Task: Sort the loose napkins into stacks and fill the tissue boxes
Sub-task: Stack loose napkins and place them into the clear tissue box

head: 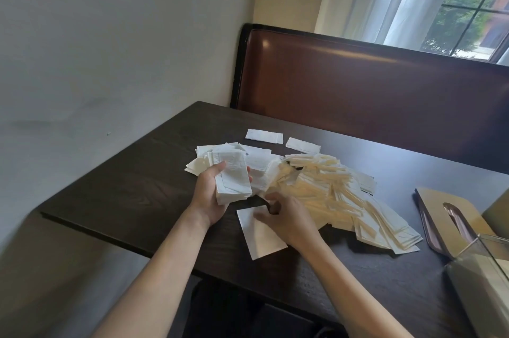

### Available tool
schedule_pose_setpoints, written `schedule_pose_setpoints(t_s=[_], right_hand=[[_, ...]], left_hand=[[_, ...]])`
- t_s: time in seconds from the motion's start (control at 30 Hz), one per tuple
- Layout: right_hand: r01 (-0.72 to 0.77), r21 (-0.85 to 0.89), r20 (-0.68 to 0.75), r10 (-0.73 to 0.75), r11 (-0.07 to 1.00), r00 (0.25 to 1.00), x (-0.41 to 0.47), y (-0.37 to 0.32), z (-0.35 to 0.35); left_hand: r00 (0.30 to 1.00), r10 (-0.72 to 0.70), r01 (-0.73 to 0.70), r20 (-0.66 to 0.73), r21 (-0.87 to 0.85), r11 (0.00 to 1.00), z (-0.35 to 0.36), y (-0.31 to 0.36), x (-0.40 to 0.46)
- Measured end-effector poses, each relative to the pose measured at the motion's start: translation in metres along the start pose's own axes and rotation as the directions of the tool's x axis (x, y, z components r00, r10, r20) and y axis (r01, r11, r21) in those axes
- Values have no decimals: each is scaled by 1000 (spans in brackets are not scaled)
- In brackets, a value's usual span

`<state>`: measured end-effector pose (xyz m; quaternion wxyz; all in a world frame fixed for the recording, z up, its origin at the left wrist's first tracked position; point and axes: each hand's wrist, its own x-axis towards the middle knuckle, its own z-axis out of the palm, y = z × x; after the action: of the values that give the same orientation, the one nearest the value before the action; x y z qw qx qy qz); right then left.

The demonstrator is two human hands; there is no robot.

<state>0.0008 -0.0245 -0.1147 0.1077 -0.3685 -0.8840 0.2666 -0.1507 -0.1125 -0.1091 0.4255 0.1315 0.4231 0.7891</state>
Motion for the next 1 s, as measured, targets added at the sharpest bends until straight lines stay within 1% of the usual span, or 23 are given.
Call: schedule_pose_setpoints(t_s=[0.07,0.17,0.23,0.3,0.37,0.43,0.5,0.57,0.6,0.63,0.67,0.7,0.8,0.83,0.87,0.93,1.0], right_hand=[[-12,-52,-10,12,999,1000,-2,-2,3],[-52,-46,-13,52,998,999,-2,-3,5],[-43,42,18,42,998,999,-4,-4,0],[-20,255,27,14,967,1000,-6,-9,-12],[-8,489,-8,13,872,1000,-8,-19,-30],[-3,661,-52,50,751,997,-5,-30,-45],[5,781,-62,70,624,996,1,-39,-56],[-8,890,-23,62,455,998,9,-48,-64],[-8,917,-16,56,399,998,14,-52,-67],[-3,923,-18,50,386,999,19,-55,-67],[-2,912,-16,40,410,999,24,-59,-64],[-6,888,-9,31,460,999,30,-62,-59],[-40,731,27,29,681,999,46,-64,-36],[-54,674,43,35,737,998,51,-63,-29],[-66,634,57,39,771,998,54,-62,-24],[-66,619,62,35,783,997,58,-62,-20],[-31,620,5,37,784,999,63,-58,-18]], left_hand=[[1000,-5,5,6,9,1000,-2,-1,1],[1000,-17,17,10,13,1000,-5,-2,0],[999,-34,34,11,15,999,-5,-2,0],[999,-44,44,1,17,999,-5,-3,1],[999,-44,44,-16,0,999,-5,-3,1],[998,-57,56,-15,-52,997,-6,-3,2],[997,-75,74,0,-86,994,-6,-3,2],[997,-73,74,10,-79,994,-5,-2,1],[997,-72,73,22,-82,994,-4,-2,0],[997,-73,75,31,-92,993,-3,-3,0],[996,-78,81,39,-99,992,-4,-3,1],[995,-87,91,44,-101,991,-5,-5,3],[988,-122,131,98,-86,988,-7,-8,7],[985,-132,140,111,-73,987,-8,-9,7],[985,-135,141,105,-51,989,-9,-9,7],[986,-151,150,70,15,989,-13,-10,10],[986,-167,166,14,59,984,-15,-8,13]])
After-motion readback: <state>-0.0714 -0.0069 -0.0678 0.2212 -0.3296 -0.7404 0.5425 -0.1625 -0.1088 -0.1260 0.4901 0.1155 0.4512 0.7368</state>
